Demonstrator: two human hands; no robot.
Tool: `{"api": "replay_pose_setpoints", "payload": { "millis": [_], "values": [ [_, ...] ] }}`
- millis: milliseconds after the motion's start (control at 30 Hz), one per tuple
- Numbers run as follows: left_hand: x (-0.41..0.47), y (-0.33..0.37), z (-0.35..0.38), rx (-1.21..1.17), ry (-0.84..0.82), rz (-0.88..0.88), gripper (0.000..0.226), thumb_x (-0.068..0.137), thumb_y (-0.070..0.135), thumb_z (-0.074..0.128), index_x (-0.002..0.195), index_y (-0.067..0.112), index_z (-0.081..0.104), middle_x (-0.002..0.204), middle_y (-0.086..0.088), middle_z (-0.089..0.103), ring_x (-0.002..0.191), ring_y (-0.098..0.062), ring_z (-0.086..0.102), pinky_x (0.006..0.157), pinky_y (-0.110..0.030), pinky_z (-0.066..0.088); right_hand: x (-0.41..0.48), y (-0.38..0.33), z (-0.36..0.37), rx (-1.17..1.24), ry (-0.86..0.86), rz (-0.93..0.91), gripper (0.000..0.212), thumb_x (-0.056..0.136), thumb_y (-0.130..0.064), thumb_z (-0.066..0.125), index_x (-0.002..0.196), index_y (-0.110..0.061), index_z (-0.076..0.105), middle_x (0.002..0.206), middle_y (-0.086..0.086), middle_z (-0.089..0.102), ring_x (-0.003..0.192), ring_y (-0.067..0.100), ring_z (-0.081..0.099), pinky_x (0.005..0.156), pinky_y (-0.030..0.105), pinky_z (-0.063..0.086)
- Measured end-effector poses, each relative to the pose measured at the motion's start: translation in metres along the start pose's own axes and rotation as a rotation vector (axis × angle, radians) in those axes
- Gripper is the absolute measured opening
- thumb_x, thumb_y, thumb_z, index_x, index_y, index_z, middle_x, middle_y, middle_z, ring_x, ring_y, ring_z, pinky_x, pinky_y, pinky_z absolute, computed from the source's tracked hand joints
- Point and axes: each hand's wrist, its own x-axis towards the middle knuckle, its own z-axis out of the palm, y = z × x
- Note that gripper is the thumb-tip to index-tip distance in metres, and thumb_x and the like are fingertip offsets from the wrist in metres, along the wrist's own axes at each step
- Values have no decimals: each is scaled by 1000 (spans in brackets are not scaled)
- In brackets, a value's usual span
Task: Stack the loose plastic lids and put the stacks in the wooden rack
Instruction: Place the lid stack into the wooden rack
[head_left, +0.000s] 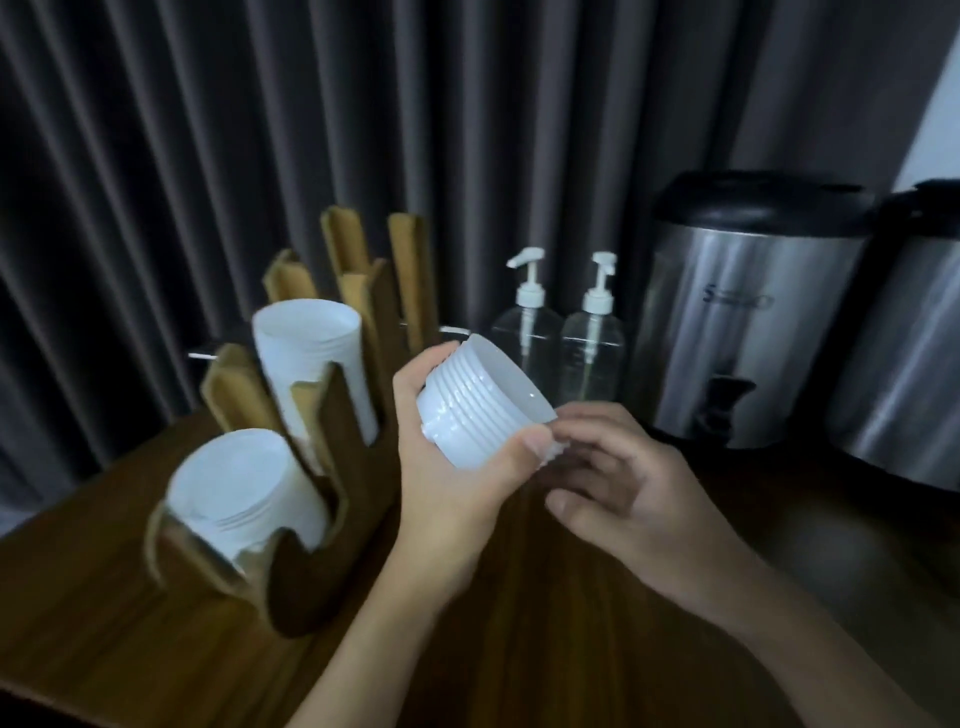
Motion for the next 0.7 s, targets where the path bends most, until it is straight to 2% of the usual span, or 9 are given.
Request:
{"api": "replay_pose_setpoints", "payload": {
  "millis": [67,167,300,333,400,500,600,700],
  "values": [
    [1,13,-20,-24,36,-24,71,63,45,85,124,44,49,125,2,56,115,-22,61,83,-38,59,10,-4,30,-17,37,-123,43,78,-9,78,117,-24,66,127,-5,52,119,19,63,95,27,55],
    [0,31,-49,-109,50,-110,77,61,46,87,128,43,49,130,-9,57,119,-29,62,88,-44,59,26,-13,66,-24,74,-270,36,80,-18,79,113,-20,65,131,0,47,123,23,60,92,29,57],
    [0,51,-94,-174,56,-188,80,63,42,84,134,34,49,123,-6,64,111,-25,67,77,-35,60,44,-26,100,-173,61,-366,32,83,-27,78,111,-20,65,139,-8,46,127,23,57,94,33,56],
    [1,57,-107,-140,49,-196,81,62,43,85,134,32,50,123,-6,64,110,-25,68,74,-33,60,48,-29,107,-246,37,-408,32,84,-28,77,112,-19,65,137,-9,49,129,22,55,96,32,55],
    [6,66,-136,-6,21,-196,84,60,52,89,133,30,54,124,-3,66,112,-24,68,79,-34,61,57,-33,121,-351,-30,-475,33,85,-26,75,115,-16,64,129,-8,56,127,17,55,97,27,52],
    [19,78,-186,166,-106,-221,83,57,66,89,127,30,63,122,0,71,112,-24,70,85,-41,62,73,-35,138,-450,-96,-499,34,85,-25,76,115,-14,65,123,-8,58,123,11,56,98,24,50],
    [29,77,-231,261,-243,-242,74,63,60,90,126,30,66,125,-2,71,115,-24,70,90,-43,61,91,-33,153,-561,-161,-481,31,84,-20,79,112,-14,68,120,-9,59,118,10,56,97,33,50],
    [35,64,-259,310,-293,-255,72,67,52,91,130,31,64,130,-3,70,120,-25,67,97,-48,57,103,-30,169,-664,-220,-451,27,86,-19,78,111,-17,68,119,-15,57,112,5,55,92,35,53]
  ]
}}
